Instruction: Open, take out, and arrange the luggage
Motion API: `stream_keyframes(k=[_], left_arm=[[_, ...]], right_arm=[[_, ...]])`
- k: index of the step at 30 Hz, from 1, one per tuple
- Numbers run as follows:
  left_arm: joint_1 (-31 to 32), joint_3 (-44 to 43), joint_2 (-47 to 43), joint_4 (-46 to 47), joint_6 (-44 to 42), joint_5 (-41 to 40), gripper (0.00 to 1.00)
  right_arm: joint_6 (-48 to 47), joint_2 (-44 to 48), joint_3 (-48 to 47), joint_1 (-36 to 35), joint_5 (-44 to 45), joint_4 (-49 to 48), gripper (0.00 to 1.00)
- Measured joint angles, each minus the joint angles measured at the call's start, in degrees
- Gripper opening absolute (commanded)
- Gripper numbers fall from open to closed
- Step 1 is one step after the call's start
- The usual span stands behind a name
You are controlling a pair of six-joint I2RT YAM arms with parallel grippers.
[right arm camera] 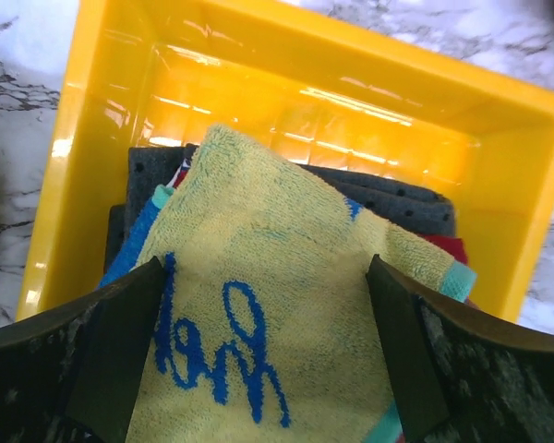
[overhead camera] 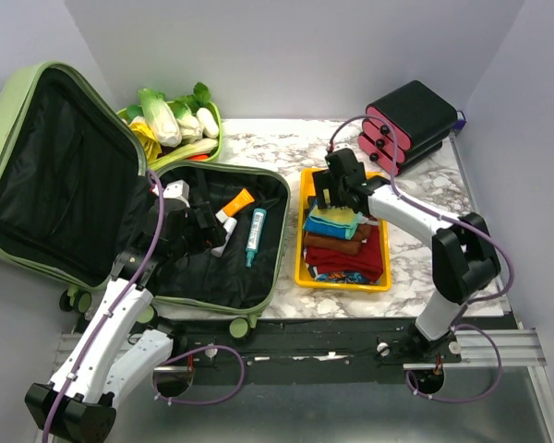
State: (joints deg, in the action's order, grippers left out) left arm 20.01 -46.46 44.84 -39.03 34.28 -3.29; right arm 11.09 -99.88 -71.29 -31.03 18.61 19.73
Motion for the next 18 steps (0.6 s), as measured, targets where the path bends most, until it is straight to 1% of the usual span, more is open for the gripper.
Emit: stream_keyframes(k=[5,9,12,14,16,18], left_arm=[[0.0,0.0,-0.2,-0.1,0.0,0.0,0.99],[0.0,0.0,-0.9,0.0,0.0,0.0,0.99],[0.0,0.0,-1.4,0.0,0.0,0.0,0.99],[0.0,0.0,-1.6,0.0,0.0,0.0,0.99],[0.0,0.0,-1.6,0.0,0.0,0.0,0.99],[0.0,0.0,-1.7,0.0,0.0,0.0,0.99]], right_arm=[[-3.4,7.6,0.7,0.0,0.1,0.6,1.0],[-3.7,17.8,2.7,0.0,-1.3,-0.4,1.0],[-3.6,25.9,6.1,0.0,-5.6,-2.2,0.98],[-2.7,30.3,8.7,-0.1,-11.2,-4.2,0.93],[-1.4,32.4,11.0,-0.6,-16.0,-5.7,0.9],[-0.1,33.1,13.5,-2.9,-20.1,-6.6,0.88]])
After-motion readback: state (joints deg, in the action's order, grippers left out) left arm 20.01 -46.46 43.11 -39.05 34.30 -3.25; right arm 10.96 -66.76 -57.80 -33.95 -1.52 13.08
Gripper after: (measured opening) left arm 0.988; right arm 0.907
